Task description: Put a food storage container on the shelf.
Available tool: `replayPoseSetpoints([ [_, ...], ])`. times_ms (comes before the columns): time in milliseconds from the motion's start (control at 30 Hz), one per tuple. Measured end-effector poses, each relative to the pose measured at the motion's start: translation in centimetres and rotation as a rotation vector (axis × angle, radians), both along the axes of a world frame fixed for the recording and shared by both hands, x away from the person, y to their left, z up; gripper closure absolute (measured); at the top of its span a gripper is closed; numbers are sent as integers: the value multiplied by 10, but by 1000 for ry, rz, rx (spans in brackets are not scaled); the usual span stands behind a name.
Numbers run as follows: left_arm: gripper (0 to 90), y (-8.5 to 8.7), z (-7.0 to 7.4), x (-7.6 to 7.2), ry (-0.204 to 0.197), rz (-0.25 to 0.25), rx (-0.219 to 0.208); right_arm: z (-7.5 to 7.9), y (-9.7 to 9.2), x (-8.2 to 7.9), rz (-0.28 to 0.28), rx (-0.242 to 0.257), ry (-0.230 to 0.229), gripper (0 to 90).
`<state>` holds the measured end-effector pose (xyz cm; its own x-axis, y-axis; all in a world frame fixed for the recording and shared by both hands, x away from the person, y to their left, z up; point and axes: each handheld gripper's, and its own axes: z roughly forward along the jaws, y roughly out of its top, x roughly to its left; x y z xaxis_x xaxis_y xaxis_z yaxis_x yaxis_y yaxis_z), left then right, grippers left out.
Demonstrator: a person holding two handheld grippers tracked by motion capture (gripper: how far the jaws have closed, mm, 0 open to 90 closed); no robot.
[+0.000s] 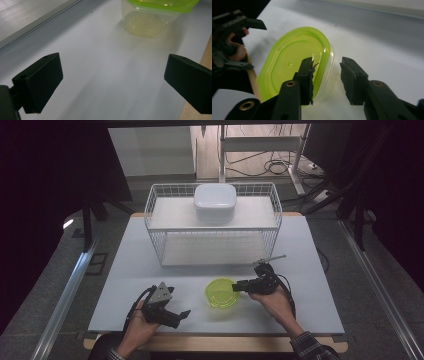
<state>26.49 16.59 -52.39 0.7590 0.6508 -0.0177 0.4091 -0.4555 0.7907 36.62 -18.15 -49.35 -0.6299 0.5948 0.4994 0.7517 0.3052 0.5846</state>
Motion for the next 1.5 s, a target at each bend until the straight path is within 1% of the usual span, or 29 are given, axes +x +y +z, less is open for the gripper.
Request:
replayPoseSetpoints([
  [100,20,-1,0,0,1,-1,1,-2,-1,3,3,37,46,716],
  [167,20,-1,0,0,0,-1,2,-3,-2,4,11,55,80,742],
  [233,20,0,0,0,1,-1,1,-3,-3,5,21,75,112,796],
  [267,20,0,0,0,1,-1,1,-3,-3,5,27,85,120,801],
  [300,20,0,0,0,0,0,2,-3,-2,4,30,81,124,805],
  [400,20,0,0,0,-2,-2,3,-2,-2,4,45,115,153,815],
  [633,20,0,1,0,-4,-1,3,-1,-3,3,40,122,150,818],
  [933,20,0,1,0,-7,5,-1,7,-12,4,9,169,132,819],
  [1033,20,1,1,0,-8,8,-4,12,-15,5,3,194,128,819],
  [1233,20,2,2,0,-13,19,-16,24,-18,6,-7,211,100,819],
  [1500,19,2,2,0,-14,19,-18,42,-23,7,-23,235,64,819],
])
